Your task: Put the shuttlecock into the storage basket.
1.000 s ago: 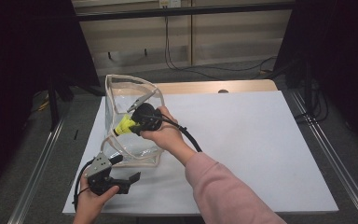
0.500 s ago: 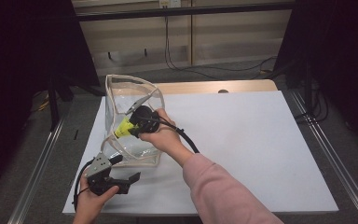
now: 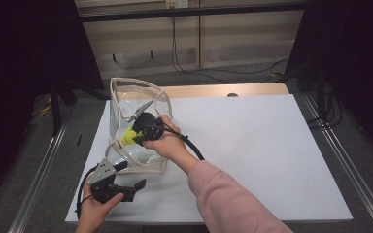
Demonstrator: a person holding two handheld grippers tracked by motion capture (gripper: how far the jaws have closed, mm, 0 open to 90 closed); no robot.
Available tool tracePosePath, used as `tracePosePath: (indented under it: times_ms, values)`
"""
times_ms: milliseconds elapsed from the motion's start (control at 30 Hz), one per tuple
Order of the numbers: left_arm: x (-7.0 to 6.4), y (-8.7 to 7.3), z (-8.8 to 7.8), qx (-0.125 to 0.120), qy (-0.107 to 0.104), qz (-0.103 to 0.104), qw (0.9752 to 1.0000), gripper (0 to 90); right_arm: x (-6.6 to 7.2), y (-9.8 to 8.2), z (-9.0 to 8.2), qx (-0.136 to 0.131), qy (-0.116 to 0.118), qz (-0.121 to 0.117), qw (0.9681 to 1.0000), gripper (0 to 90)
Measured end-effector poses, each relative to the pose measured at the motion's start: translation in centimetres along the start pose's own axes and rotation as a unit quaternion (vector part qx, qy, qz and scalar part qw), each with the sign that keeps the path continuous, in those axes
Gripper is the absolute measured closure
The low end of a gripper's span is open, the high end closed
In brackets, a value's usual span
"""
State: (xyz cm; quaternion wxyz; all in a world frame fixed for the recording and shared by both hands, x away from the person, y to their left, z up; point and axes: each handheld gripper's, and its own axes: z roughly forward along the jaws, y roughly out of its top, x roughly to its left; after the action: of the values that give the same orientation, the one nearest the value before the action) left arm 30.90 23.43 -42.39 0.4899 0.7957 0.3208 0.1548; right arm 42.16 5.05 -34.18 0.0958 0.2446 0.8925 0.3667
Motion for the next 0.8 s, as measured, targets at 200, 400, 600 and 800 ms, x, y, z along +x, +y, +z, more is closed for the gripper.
tracePosePath:
  times_ms: [200, 400, 600, 800]
  values:
    - [0.0, 0.0, 0.0, -0.001, 0.001, 0.000, 1.0000, 5.0, 0.1, 0.0, 0.4, 0.017, 0.005, 0.000, 0.9998, 78.5]
    - [0.1, 0.0, 0.0, -0.002, 0.002, 0.005, 1.0000, 5.0, -0.2, -0.4, 0.7, 0.046, 0.007, 0.023, 0.9986, 63.9]
    - [0.0, 0.0, -0.1, 0.000, 0.001, -0.001, 1.0000, 5.0, -0.2, -0.3, 0.2, 0.036, 0.019, 0.032, 0.9987, 62.4]
    - [0.0, 0.0, -0.1, -0.001, 0.003, 0.002, 1.0000, 5.0, -0.4, -0.4, -0.4, 0.037, 0.015, 0.036, 0.9986, 59.7]
